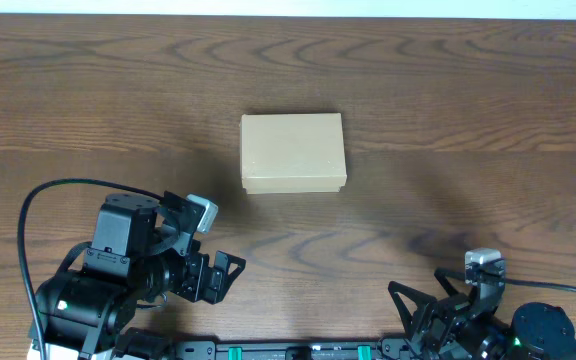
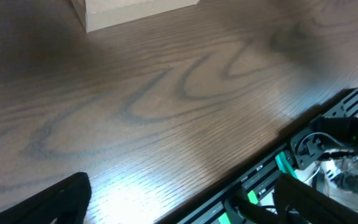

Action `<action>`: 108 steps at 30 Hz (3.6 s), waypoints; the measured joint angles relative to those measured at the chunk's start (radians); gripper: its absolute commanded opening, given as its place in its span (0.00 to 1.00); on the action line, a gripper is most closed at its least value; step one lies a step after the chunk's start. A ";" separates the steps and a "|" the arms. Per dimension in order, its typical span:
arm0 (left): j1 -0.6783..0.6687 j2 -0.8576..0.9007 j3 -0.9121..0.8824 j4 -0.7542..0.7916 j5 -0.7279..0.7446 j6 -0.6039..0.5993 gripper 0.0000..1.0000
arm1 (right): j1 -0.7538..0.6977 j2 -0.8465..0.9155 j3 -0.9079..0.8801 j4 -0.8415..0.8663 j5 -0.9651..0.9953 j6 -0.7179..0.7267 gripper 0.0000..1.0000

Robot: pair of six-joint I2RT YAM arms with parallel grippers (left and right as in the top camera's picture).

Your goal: Pack container

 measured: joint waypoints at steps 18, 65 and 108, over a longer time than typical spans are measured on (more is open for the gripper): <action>-0.015 -0.001 0.000 0.000 0.000 -0.012 0.95 | 0.000 0.000 0.000 -0.004 -0.005 0.050 0.99; 0.138 -0.772 -0.749 0.502 -0.259 -0.063 0.95 | 0.000 0.000 -0.003 -0.004 -0.009 0.054 0.99; 0.138 -0.773 -0.750 0.502 -0.274 -0.067 0.95 | 0.173 -0.041 -0.420 0.495 0.166 -0.090 0.99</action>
